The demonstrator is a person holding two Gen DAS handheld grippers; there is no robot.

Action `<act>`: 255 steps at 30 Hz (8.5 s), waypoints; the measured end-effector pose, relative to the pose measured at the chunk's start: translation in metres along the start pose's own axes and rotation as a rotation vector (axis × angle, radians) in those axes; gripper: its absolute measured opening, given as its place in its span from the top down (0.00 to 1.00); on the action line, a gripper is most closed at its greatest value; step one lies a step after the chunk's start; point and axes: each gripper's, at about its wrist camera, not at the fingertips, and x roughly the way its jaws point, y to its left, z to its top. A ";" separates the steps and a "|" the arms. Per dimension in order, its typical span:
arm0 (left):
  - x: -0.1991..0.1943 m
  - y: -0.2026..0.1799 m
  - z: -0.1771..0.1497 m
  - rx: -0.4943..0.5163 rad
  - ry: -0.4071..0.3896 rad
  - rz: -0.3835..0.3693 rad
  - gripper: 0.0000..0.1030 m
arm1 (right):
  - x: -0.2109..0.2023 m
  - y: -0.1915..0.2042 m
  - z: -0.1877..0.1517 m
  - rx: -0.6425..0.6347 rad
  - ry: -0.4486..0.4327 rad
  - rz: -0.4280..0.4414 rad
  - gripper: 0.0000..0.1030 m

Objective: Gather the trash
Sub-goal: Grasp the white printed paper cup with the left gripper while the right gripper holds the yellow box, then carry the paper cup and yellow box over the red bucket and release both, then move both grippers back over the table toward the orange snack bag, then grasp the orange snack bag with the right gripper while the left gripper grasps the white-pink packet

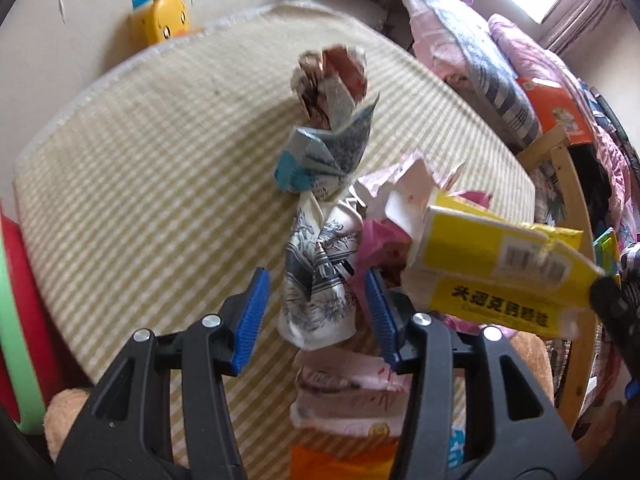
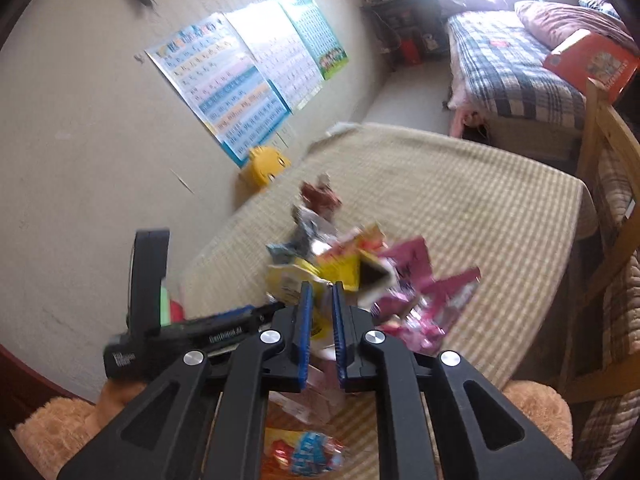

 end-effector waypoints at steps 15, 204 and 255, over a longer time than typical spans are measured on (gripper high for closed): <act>-0.025 0.039 -0.028 -0.047 0.002 0.100 0.68 | 0.009 0.018 -0.005 -0.153 0.075 -0.029 0.48; -0.161 0.091 -0.092 -0.110 -0.265 0.220 0.41 | 0.079 0.114 -0.144 -1.170 0.591 -0.191 0.29; 0.000 -0.047 -0.067 -0.170 0.046 0.089 0.42 | -0.019 -0.022 -0.027 0.030 0.037 -0.025 0.66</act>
